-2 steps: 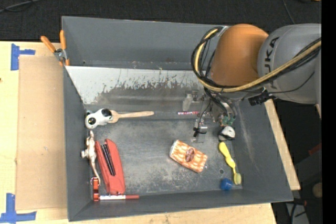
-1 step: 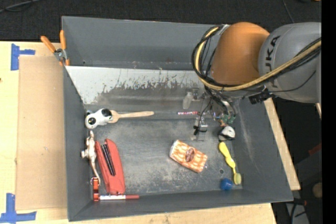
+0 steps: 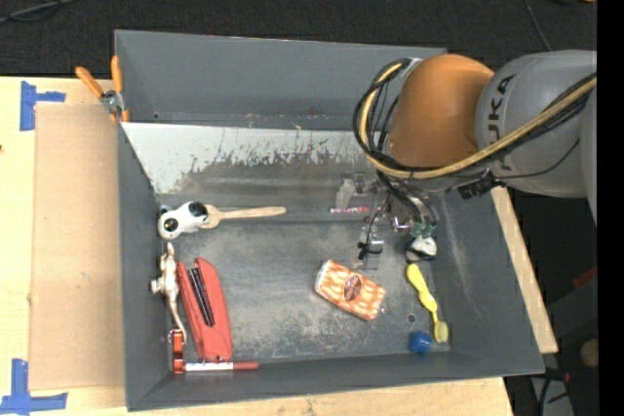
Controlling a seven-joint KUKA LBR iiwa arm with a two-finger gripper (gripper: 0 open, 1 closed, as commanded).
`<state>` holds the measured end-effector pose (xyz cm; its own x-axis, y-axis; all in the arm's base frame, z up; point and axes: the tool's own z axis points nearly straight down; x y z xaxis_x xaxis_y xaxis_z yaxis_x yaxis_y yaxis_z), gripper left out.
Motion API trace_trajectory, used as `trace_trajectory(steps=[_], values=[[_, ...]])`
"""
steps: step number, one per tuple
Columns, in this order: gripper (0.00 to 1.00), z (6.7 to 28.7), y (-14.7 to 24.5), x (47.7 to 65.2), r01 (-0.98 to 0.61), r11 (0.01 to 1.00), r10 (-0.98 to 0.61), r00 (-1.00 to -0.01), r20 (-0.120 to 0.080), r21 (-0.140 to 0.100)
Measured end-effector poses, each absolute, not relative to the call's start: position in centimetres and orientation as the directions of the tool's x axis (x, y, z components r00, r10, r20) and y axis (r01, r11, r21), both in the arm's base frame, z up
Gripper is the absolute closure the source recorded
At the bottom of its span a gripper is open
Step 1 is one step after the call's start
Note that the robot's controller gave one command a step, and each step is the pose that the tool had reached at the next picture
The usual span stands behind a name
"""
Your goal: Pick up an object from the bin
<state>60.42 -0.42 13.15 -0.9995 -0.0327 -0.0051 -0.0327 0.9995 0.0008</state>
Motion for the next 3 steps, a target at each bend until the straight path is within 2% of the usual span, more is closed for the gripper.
trace_trajectory(steps=[1,2,3], values=[[0.00,8.0,-0.2,60.1,-0.133,0.991,-0.133,-0.991,-0.005,0.001],[0.00,7.4,-6.5,57.1,-0.180,0.984,-0.180,-0.984,-0.003,0.002],[0.00,7.3,-12.0,56.2,-0.199,0.980,-0.199,-0.980,-0.003,0.000]])
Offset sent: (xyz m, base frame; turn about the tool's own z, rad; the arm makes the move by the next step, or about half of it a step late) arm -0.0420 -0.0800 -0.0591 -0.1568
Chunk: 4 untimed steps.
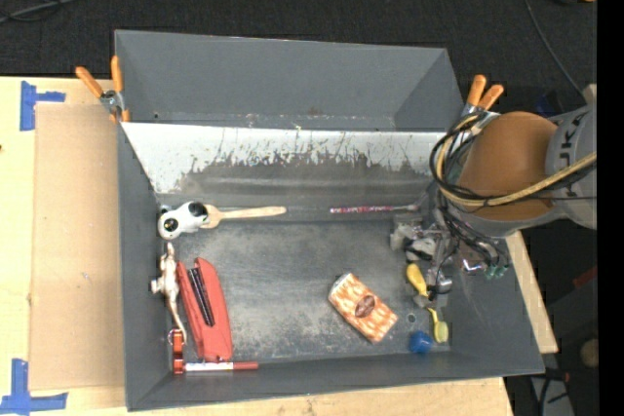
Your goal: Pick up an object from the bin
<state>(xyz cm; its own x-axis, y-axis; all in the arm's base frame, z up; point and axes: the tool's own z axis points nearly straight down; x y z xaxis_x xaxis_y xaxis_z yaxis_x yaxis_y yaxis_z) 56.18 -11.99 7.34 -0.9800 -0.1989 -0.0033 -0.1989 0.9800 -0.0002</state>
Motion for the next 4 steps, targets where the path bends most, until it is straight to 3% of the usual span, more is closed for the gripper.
trace_trajectory(steps=[1,2,3,4], values=[[0.00,7.0,-8.2,55.7,-0.252,0.968,-0.252,-0.968,0.001,0.002],[0.00,8.5,-12.0,54.4,-0.258,0.966,-0.258,-0.966,-0.002,0.001],[0.00,8.0,-14.1,54.3,-0.231,0.973,-0.231,-0.973,-0.001,0.004],[0.00,12.8,-15.0,53.0,-0.360,0.933,-0.360,-0.933,-0.002,0.001]])
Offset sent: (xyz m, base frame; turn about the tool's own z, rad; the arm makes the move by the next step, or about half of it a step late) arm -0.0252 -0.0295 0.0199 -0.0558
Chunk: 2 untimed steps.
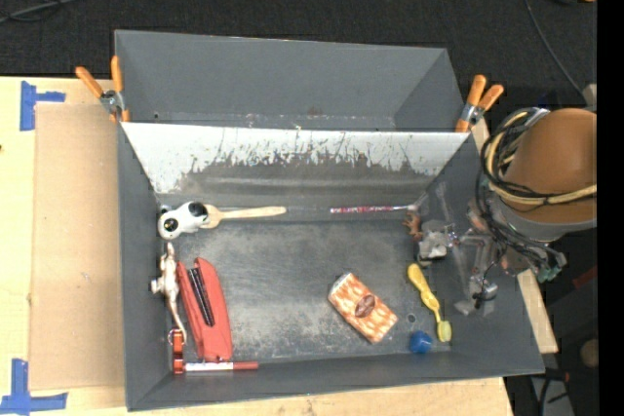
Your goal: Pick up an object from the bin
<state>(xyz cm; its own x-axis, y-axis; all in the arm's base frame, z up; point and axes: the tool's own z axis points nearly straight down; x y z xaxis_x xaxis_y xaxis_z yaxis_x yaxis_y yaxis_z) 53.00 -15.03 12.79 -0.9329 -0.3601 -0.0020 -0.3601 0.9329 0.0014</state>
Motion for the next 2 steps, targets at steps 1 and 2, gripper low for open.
trace_trajectory(steps=[1,2], values=[[0.00,15.0,-15.6,50.7,-0.381,0.925,-0.381,-0.925,0.005,0.010],[0.00,10.3,-14.7,57.8,-0.392,0.920,-0.392,-0.920,-0.006,0.000]])
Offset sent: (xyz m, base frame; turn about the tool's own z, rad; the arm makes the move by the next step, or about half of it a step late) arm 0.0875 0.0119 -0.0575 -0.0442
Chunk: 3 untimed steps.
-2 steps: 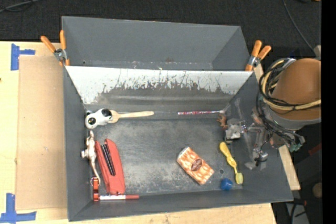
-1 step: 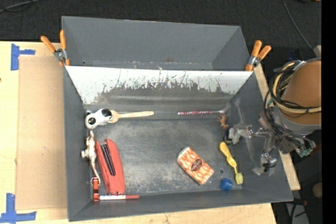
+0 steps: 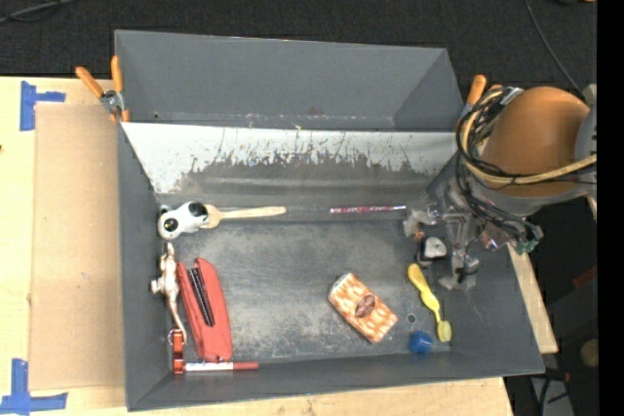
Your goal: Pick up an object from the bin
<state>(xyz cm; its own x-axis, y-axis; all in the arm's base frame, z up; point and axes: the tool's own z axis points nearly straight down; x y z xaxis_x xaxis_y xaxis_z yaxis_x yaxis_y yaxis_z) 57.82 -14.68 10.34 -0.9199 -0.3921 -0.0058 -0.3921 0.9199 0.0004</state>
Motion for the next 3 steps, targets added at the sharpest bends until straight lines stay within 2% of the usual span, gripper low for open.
trace_trajectory(steps=[1,3], values=[[1.00,7.71,-15.59,60.12,-0.337,0.941,-0.337,-0.942,-0.001,0.006],[1.00,7.66,-15.59,60.21,-0.344,0.939,-0.344,-0.939,-0.001,0.006]])
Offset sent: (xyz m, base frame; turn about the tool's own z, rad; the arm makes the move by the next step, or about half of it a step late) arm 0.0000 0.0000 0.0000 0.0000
